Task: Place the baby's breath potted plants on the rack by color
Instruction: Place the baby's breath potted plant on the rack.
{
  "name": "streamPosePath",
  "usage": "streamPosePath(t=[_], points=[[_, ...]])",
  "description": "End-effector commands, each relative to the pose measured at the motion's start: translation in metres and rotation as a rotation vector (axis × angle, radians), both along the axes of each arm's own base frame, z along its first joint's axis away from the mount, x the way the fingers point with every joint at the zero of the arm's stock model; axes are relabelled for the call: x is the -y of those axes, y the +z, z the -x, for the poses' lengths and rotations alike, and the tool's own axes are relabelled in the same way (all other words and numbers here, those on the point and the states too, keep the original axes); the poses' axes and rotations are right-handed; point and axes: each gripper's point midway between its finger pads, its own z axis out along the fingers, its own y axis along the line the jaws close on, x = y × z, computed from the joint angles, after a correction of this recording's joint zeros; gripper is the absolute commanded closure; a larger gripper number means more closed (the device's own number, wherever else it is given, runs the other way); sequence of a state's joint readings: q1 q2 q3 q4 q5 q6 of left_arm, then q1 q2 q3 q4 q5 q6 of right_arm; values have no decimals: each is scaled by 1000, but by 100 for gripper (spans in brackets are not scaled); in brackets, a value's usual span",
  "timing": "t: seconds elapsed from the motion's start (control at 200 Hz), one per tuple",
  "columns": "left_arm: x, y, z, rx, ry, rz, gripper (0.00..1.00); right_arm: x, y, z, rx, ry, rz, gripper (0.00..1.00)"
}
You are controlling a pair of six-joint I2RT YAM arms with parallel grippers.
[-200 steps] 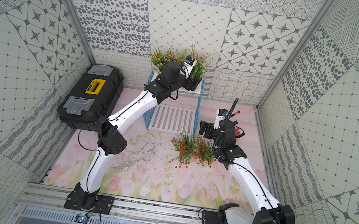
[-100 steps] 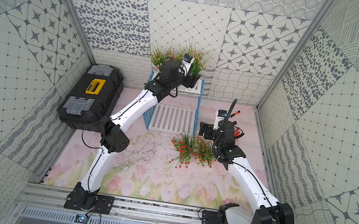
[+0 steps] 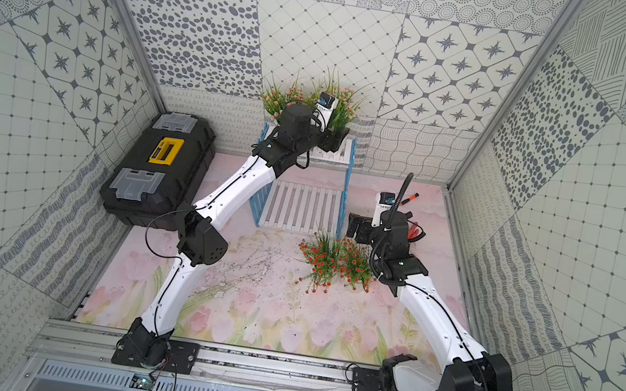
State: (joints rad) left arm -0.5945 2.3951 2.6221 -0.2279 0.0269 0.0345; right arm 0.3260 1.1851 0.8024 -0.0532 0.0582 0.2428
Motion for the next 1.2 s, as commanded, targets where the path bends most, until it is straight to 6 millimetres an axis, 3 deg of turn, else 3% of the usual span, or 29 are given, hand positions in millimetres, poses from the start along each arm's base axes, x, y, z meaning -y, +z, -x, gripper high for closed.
streamPosePath(t=[0.0,0.08,0.525,0.735,0.991,1.191], points=[[-6,28,-3,72,10,67,23,-1,-3,-4,13,-3,7,2],[-5,26,-3,66,5,64,23,-2,-6,-4,9,-2,6,2],[-4,24,-5,64,5,72,2,-1,-10,-3,3,-3,10,2],[-1,24,-2,55,-21,78,2,-1,-11,-2,2,-4,9,2],[-4,43,8,74,-17,94,2,-1,-13,-2,-1,-4,7,2],[-2,46,18,59,-21,72,2,-1,-8,0,11,-4,-1,2]])
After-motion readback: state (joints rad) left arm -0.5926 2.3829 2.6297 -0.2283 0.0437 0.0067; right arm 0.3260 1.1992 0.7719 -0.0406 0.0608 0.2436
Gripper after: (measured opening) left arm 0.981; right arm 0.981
